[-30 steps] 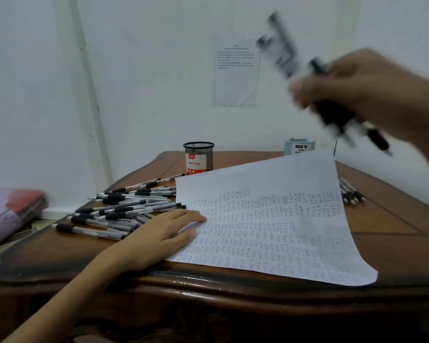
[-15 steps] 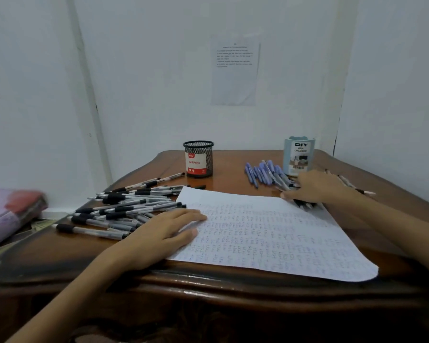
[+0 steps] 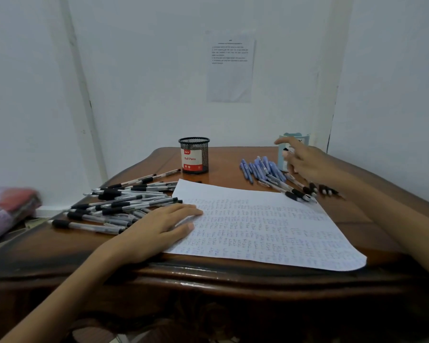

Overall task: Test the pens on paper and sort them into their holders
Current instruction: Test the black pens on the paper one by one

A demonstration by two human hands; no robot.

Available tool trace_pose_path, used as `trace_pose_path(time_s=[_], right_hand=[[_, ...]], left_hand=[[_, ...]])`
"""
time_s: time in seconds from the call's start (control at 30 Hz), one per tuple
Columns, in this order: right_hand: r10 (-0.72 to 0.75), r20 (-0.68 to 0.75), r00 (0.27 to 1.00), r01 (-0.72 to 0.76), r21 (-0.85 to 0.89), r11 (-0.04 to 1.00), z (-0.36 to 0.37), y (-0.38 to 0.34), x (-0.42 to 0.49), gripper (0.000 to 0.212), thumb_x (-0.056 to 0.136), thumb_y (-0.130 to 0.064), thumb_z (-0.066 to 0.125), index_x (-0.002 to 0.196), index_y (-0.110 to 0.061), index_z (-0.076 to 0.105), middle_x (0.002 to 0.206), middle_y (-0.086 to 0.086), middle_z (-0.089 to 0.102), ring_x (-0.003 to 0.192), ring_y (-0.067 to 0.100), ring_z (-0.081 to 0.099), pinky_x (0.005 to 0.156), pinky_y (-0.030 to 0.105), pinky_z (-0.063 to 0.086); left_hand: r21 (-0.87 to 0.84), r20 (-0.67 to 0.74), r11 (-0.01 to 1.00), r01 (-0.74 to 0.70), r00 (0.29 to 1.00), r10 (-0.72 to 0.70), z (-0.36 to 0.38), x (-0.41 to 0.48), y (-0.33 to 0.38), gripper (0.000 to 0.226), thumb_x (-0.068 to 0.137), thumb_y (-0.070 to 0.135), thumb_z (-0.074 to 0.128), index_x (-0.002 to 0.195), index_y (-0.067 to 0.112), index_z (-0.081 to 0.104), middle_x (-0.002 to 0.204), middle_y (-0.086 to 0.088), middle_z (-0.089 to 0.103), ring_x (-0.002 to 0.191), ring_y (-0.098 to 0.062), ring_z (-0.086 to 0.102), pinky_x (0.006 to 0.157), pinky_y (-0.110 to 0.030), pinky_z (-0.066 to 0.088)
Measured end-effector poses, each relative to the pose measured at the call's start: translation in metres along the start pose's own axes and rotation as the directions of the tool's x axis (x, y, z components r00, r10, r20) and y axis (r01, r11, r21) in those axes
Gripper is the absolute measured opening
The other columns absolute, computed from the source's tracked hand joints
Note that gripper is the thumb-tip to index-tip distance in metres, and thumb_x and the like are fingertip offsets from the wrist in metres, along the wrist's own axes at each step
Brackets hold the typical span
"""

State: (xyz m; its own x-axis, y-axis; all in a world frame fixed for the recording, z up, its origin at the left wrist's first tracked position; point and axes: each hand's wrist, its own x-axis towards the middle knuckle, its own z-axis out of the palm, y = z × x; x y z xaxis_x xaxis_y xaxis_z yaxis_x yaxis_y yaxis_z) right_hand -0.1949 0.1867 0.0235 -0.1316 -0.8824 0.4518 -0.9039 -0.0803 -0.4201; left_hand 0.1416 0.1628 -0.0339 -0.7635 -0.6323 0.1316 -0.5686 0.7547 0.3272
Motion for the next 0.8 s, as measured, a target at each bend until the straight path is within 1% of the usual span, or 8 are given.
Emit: trace_pose_path(time_s=[0.2, 0.33, 0.47, 0.53, 0.6, 0.67, 0.7, 0.8], right_hand=[[-0.339, -0.176, 0.924, 0.323, -0.114, 0.939, 0.016, -0.030, -0.012, 0.031, 0.096, -0.038, 0.029, 0.098, -0.013, 0.046, 0.075, 0.019, 0.061, 0.063, 0.039, 0.056, 0.045, 0.021, 0.035], [-0.317, -0.226, 0.921, 0.341, 0.074, 0.937, 0.011, -0.049, -0.020, 0.029, 0.091, -0.043, 0.043, 0.086, -0.015, 0.044, 0.054, 0.001, 0.052, 0.047, 0.016, 0.048, 0.045, 0.015, 0.034], [-0.196, -0.190, 0.962, 0.241, 0.258, 0.935, -0.007, -0.057, -0.013, 0.018, 0.089, -0.023, 0.061, 0.100, -0.014, 0.049, 0.069, -0.004, 0.048, 0.057, 0.005, 0.045, 0.048, 0.003, 0.035], [-0.024, -0.153, 0.988, 0.102, 0.529, 0.843, -0.012, -0.059, 0.001, 0.022, 0.087, -0.009, 0.063, 0.104, -0.015, 0.049, 0.074, 0.000, 0.044, 0.052, 0.006, 0.042, 0.040, 0.009, 0.035], [0.230, -0.014, 0.973, -0.104, 0.862, 0.496, -0.015, -0.060, 0.016, 0.017, 0.088, 0.004, 0.054, 0.090, -0.012, 0.047, 0.068, 0.001, 0.038, 0.037, 0.004, 0.034, 0.031, 0.012, 0.025], [0.365, 0.151, 0.919, -0.211, 0.969, 0.131, -0.011, -0.061, 0.028, 0.019, 0.092, 0.004, 0.040, 0.079, -0.008, 0.046, 0.063, 0.000, 0.035, 0.030, 0.003, 0.032, 0.031, 0.012, 0.029], [0.393, 0.180, 0.902, -0.241, 0.964, 0.113, -0.005, -0.058, 0.029, 0.018, 0.093, -0.001, 0.038, 0.080, -0.006, 0.050, 0.061, 0.001, 0.040, 0.033, 0.005, 0.039, 0.037, 0.014, 0.040], [0.364, 0.227, 0.903, -0.363, 0.856, 0.368, 0.019, -0.046, 0.020, 0.042, 0.099, -0.031, 0.031, 0.082, -0.008, 0.062, 0.060, 0.008, 0.058, 0.054, 0.017, 0.057, 0.055, 0.029, 0.055]], left_hand=[[-0.002, -0.006, 1.000, 0.021, 1.000, -0.021, -0.002, -0.001, 0.006, 0.053, 0.083, 0.057, 0.024, 0.135, 0.048, 0.031, 0.144, 0.024, 0.032, 0.130, 0.008, 0.027, 0.107, -0.017, 0.019], [-0.010, -0.001, 1.000, 0.028, 1.000, -0.028, -0.002, -0.001, 0.007, 0.053, 0.082, 0.057, 0.024, 0.134, 0.048, 0.030, 0.143, 0.024, 0.032, 0.129, 0.007, 0.027, 0.105, -0.016, 0.019], [-0.002, -0.002, 1.000, 0.028, 1.000, -0.028, -0.002, -0.001, 0.007, 0.052, 0.083, 0.058, 0.024, 0.134, 0.049, 0.030, 0.144, 0.024, 0.032, 0.129, 0.007, 0.028, 0.106, -0.017, 0.020], [0.003, 0.000, 0.999, 0.032, 0.999, -0.032, -0.002, -0.001, 0.006, 0.051, 0.083, 0.058, 0.023, 0.133, 0.050, 0.030, 0.144, 0.025, 0.031, 0.129, 0.008, 0.027, 0.105, -0.016, 0.019], [0.004, 0.001, 0.999, 0.035, 0.999, -0.035, -0.001, 0.000, 0.006, 0.049, 0.084, 0.059, 0.023, 0.132, 0.051, 0.029, 0.144, 0.024, 0.031, 0.130, 0.007, 0.027, 0.106, -0.017, 0.019], [0.002, -0.001, 0.999, 0.038, 0.999, -0.038, -0.002, -0.001, 0.006, 0.046, 0.089, 0.061, 0.024, 0.133, 0.050, 0.030, 0.145, 0.024, 0.031, 0.130, 0.007, 0.026, 0.106, -0.017, 0.019], [0.002, -0.002, 0.999, 0.038, 0.999, -0.038, -0.002, -0.001, 0.005, 0.046, 0.090, 0.061, 0.025, 0.134, 0.049, 0.030, 0.145, 0.023, 0.031, 0.130, 0.006, 0.026, 0.105, -0.017, 0.018], [0.005, -0.004, 0.999, 0.034, 0.999, -0.034, -0.002, -0.001, 0.006, 0.047, 0.090, 0.057, 0.027, 0.135, 0.047, 0.031, 0.145, 0.022, 0.032, 0.131, 0.005, 0.027, 0.106, -0.018, 0.019]])
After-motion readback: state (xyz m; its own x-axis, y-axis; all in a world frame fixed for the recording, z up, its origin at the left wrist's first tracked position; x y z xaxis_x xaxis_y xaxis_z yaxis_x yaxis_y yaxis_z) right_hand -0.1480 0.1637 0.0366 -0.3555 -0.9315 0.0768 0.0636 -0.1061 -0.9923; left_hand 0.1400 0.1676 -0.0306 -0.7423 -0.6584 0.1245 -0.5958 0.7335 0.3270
